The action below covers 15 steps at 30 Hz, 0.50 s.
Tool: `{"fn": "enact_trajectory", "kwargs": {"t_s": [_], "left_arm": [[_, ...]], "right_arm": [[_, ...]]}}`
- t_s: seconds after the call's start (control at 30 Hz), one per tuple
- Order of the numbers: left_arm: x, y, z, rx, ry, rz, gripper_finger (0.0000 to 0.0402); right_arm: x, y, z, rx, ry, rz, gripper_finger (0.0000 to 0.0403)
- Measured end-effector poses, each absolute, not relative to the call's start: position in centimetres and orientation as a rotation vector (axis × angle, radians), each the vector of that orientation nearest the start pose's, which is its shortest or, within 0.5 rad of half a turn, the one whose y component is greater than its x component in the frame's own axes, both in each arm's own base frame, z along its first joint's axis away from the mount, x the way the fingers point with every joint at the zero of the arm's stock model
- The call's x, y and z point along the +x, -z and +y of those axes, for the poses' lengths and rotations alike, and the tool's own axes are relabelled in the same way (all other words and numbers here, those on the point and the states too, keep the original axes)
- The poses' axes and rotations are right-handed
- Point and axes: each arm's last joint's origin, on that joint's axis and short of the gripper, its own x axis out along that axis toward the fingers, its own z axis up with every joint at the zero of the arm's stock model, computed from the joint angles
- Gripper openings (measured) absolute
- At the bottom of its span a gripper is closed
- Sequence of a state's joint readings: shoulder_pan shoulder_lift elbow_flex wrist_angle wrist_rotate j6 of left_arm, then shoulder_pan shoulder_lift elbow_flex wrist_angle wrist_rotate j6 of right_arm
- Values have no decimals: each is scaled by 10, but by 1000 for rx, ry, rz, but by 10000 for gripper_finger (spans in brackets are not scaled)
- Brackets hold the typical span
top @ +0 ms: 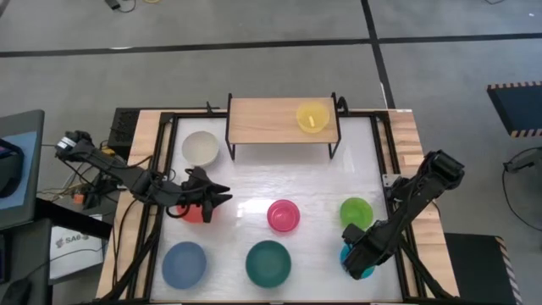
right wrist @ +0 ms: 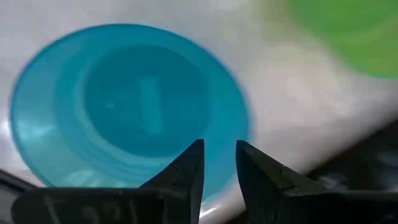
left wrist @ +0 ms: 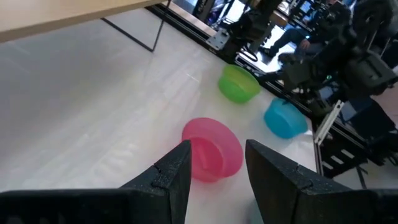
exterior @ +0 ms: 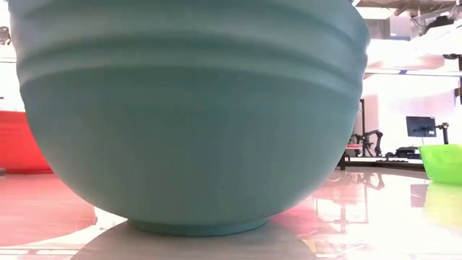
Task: Place and stack bowls onto a shelf
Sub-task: Stack the light blue bowl on top of the yellow bowl on the shelf
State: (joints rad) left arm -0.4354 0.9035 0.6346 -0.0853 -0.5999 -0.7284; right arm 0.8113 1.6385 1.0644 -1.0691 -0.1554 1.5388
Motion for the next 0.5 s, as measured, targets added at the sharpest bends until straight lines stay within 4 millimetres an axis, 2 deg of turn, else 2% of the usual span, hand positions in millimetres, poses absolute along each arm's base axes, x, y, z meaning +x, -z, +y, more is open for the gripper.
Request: {"fn": "enact_trajectory", "kwargs": {"t_s": [0.3,0.5], "left_arm": [[184,-272,-66,-547,-277,227,135],[185,-272,-63,-546,-304,217,135]], "right_arm": [[171,-176,186,570,605,1688,112],[176,-182,182,603,605,1682,62]]}}
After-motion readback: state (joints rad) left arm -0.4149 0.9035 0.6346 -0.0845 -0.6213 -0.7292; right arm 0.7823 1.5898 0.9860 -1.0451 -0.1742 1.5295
